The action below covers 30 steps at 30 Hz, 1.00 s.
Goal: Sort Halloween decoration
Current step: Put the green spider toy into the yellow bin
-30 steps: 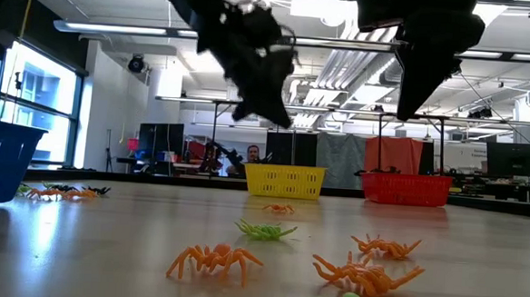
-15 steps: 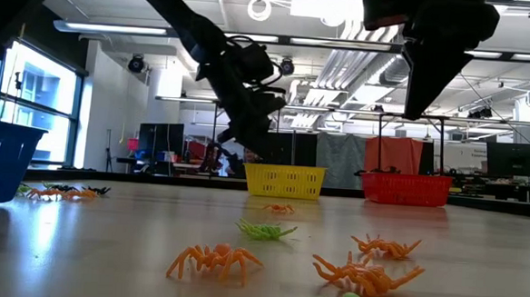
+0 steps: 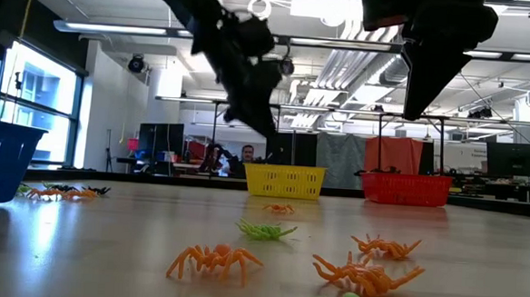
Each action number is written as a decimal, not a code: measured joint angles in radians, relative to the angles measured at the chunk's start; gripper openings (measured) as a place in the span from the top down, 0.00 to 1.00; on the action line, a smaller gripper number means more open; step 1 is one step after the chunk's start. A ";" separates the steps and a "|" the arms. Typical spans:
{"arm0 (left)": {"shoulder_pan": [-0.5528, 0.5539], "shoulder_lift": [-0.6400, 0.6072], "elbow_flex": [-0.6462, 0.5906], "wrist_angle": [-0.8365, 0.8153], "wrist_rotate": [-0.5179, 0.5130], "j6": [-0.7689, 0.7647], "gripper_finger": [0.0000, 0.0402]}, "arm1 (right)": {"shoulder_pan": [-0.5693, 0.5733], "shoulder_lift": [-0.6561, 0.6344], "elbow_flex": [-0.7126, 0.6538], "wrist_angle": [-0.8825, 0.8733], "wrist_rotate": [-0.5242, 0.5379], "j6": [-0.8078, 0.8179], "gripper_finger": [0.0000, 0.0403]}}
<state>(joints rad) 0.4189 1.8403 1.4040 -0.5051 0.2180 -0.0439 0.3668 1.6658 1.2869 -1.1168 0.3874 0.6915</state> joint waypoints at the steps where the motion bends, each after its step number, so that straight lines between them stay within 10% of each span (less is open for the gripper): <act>1: -0.015 -0.033 0.000 -0.032 0.000 -0.006 0.80 | 0.000 0.000 0.000 0.001 0.000 0.000 0.79; 8: -0.252 -0.278 0.001 -0.306 -0.084 -0.110 0.80 | 0.002 0.000 0.000 0.029 0.001 0.008 0.79; 19: -0.823 -0.451 -0.002 -0.775 -0.651 -0.779 0.80 | 0.002 0.000 0.000 0.180 0.032 -0.075 0.79; 30: -0.855 -0.467 -0.370 -0.756 -0.641 -1.041 0.80 | 0.002 0.000 0.000 0.275 0.027 -0.067 0.79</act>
<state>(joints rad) -0.4362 1.3731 1.0342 -1.2610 -0.4234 -1.0852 0.3684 1.6661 1.2869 -0.8413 0.4145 0.6244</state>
